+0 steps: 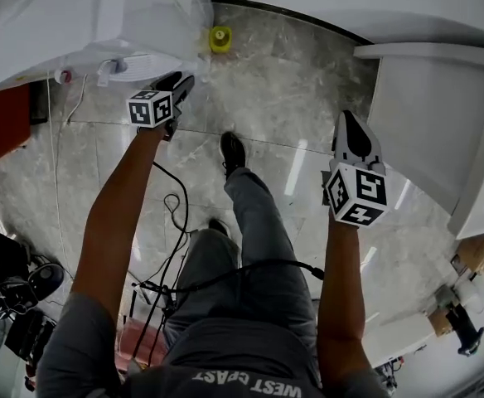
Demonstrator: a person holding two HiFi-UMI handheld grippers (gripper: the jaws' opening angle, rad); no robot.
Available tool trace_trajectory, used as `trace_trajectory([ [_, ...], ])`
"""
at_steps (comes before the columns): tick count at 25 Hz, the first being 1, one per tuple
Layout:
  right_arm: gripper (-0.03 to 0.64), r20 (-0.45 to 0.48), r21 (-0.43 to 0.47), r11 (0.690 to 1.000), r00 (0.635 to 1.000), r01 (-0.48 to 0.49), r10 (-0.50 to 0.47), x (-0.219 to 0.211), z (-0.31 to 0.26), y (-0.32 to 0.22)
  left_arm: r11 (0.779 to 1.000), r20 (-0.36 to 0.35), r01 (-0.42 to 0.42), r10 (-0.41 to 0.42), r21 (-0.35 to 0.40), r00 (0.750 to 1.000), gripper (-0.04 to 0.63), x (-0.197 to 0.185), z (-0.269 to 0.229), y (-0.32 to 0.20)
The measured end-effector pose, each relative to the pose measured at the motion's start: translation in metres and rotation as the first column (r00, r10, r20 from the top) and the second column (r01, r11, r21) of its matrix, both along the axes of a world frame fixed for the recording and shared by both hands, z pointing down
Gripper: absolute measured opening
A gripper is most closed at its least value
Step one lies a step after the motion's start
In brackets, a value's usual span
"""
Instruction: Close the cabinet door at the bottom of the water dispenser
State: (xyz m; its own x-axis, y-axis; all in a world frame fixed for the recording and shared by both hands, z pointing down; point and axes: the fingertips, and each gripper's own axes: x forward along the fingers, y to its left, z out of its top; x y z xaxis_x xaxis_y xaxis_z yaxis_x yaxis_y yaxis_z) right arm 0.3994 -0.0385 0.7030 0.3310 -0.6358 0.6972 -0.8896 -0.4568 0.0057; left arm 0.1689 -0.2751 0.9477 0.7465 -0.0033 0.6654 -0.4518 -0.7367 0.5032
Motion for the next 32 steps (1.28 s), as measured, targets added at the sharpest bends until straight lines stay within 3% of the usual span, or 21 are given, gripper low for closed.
trace_trajectory([
  [5, 0.031, 0.012, -0.029, 0.999, 1.000, -0.013, 0.014, -0.004, 0.009, 0.015, 0.998, -0.028, 0.045, -0.044, 0.036, 0.999, 0.189, 0.010, -0.003, -0.011],
  [11, 0.031, 0.018, 0.021, 1.000, 1.000, 0.016, -0.017, -0.013, -0.014, -0.012, 0.999, 0.022, 0.050, -0.050, -0.003, 0.999, 0.189, -0.014, -0.022, 0.004],
  [15, 0.031, 0.015, 0.059, 0.998, 0.999, 0.038, -0.039, -0.022, -0.047, -0.032, 0.998, 0.022, 0.060, -0.060, -0.013, 0.998, 0.189, -0.037, -0.056, 0.014],
  [20, 0.031, 0.002, 0.087, 0.993, 0.997, 0.078, -0.078, -0.037, -0.091, -0.048, 0.998, -0.043, 0.064, -0.064, 0.013, 0.997, 0.187, -0.057, -0.124, 0.022],
  [23, 0.031, -0.004, 0.107, 0.990, 0.995, 0.097, -0.097, -0.048, -0.120, -0.055, 0.996, -0.092, 0.056, -0.050, 0.063, 0.995, 0.184, -0.074, -0.178, 0.024],
  [26, 0.031, -0.012, 0.137, 0.983, 0.992, 0.125, -0.124, -0.062, -0.153, -0.065, 0.987, -0.121, 0.018, 0.001, 0.163, 0.993, 0.178, -0.094, -0.238, 0.026],
  [32, 0.031, -0.034, 0.222, 0.947, 0.973, 0.232, -0.230, -0.095, -0.223, -0.093, 0.925, -0.198, 0.048, 0.030, 0.377, 0.980, 0.145, -0.137, -0.374, 0.025],
])
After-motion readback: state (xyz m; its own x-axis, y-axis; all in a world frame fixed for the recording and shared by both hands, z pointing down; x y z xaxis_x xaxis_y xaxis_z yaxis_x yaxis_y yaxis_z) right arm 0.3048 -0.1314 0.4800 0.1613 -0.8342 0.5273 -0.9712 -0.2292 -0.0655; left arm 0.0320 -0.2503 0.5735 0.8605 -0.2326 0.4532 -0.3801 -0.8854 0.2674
